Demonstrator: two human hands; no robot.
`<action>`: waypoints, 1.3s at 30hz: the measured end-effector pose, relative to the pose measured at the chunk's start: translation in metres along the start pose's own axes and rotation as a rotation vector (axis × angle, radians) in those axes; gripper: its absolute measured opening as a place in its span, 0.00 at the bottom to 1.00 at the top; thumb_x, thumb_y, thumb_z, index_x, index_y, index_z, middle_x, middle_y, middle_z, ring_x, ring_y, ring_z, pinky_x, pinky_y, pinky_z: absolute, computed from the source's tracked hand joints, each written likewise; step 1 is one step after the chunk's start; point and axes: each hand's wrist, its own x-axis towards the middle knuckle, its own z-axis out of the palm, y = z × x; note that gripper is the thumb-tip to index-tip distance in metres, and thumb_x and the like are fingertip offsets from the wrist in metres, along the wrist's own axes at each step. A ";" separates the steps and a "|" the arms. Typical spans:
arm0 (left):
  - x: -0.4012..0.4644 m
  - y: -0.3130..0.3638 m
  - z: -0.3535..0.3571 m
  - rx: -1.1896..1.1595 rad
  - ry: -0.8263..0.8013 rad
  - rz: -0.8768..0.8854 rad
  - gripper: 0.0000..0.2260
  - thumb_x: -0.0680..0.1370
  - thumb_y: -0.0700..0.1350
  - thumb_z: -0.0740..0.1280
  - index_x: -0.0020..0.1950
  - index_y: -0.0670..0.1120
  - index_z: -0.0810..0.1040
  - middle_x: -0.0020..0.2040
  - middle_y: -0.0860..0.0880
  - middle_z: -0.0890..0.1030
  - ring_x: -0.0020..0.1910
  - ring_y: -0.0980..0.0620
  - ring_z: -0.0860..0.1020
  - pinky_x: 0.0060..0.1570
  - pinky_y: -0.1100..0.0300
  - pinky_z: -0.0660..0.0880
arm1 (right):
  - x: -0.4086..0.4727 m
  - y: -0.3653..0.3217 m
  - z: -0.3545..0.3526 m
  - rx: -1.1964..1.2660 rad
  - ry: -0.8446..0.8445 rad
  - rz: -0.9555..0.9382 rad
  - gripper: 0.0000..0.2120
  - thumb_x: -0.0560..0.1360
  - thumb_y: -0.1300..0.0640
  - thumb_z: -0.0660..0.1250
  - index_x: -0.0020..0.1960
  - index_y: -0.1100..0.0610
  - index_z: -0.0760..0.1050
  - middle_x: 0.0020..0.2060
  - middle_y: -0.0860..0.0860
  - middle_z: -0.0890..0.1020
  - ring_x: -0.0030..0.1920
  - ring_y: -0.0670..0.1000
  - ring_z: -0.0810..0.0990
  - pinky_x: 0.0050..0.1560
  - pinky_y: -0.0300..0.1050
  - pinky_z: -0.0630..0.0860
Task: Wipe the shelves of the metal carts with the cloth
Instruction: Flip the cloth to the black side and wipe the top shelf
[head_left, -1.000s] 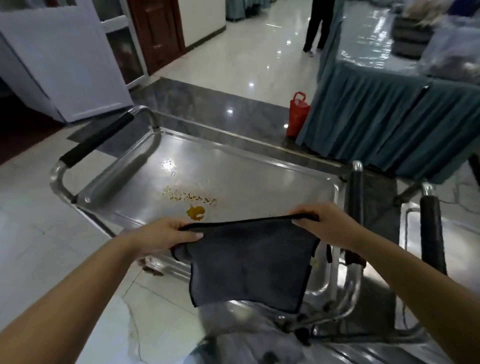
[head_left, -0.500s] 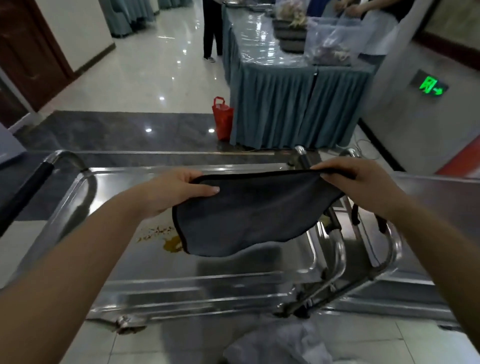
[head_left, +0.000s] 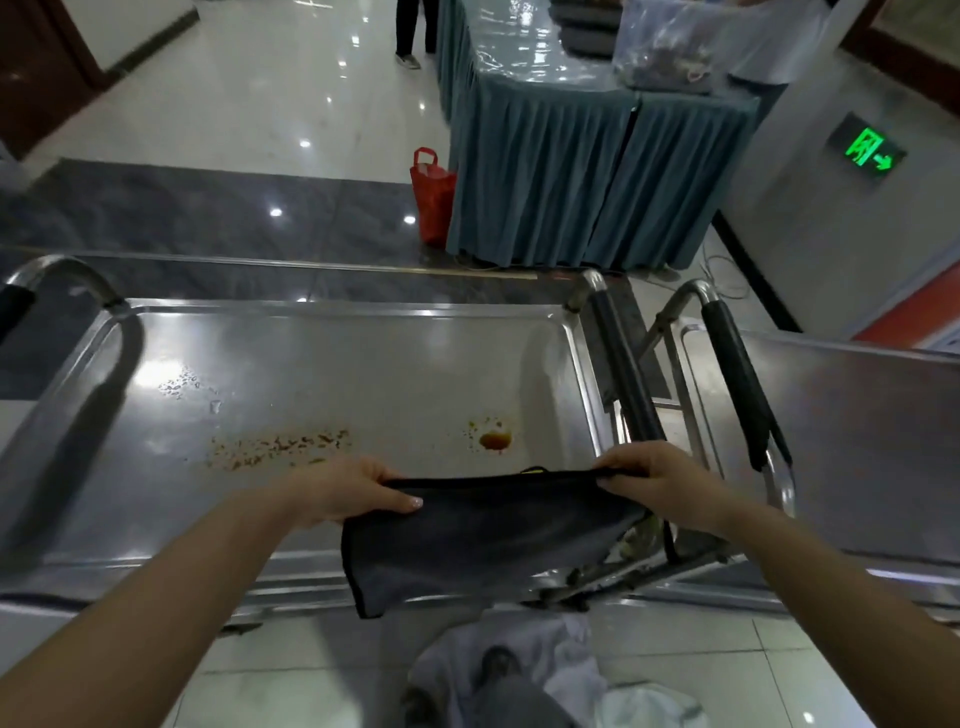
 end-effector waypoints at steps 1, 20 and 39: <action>0.007 -0.010 0.005 0.014 0.020 -0.026 0.04 0.75 0.51 0.71 0.45 0.53 0.85 0.45 0.51 0.86 0.47 0.51 0.83 0.51 0.58 0.79 | 0.010 0.009 0.007 -0.039 -0.014 0.019 0.07 0.77 0.59 0.67 0.49 0.48 0.81 0.42 0.44 0.83 0.46 0.44 0.81 0.48 0.36 0.76; 0.055 -0.101 0.084 0.346 0.637 -0.152 0.11 0.74 0.43 0.66 0.37 0.57 0.70 0.35 0.54 0.75 0.40 0.48 0.78 0.37 0.57 0.74 | 0.127 0.089 0.090 -0.394 -0.013 0.119 0.19 0.74 0.58 0.69 0.64 0.51 0.74 0.59 0.52 0.74 0.59 0.54 0.73 0.60 0.49 0.73; 0.096 -0.014 0.106 -0.229 0.264 0.060 0.28 0.76 0.41 0.71 0.73 0.42 0.66 0.69 0.44 0.71 0.67 0.47 0.70 0.63 0.60 0.67 | 0.071 0.037 0.101 -0.274 -0.119 -0.130 0.11 0.73 0.58 0.68 0.45 0.46 0.68 0.38 0.42 0.74 0.40 0.46 0.73 0.38 0.39 0.67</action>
